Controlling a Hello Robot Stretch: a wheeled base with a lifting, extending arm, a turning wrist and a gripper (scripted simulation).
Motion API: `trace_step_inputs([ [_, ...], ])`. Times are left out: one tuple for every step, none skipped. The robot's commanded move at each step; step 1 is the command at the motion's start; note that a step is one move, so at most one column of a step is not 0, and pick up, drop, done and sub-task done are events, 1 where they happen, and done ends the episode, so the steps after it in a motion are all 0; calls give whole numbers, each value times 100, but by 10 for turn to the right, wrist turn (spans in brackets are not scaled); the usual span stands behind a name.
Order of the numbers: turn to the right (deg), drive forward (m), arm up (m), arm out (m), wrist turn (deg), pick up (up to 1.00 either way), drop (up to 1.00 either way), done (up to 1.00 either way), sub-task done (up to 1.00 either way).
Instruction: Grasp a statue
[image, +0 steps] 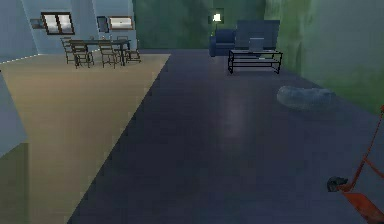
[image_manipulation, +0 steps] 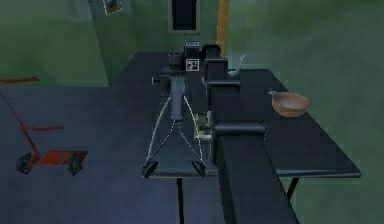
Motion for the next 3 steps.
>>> trace_step_inputs([
  [0,0,0,0,450,0,0,0,0],
  [0,0,0,0,450,0,0,0,0],
  [0,0,0,0,450,0,0,0,0],
])
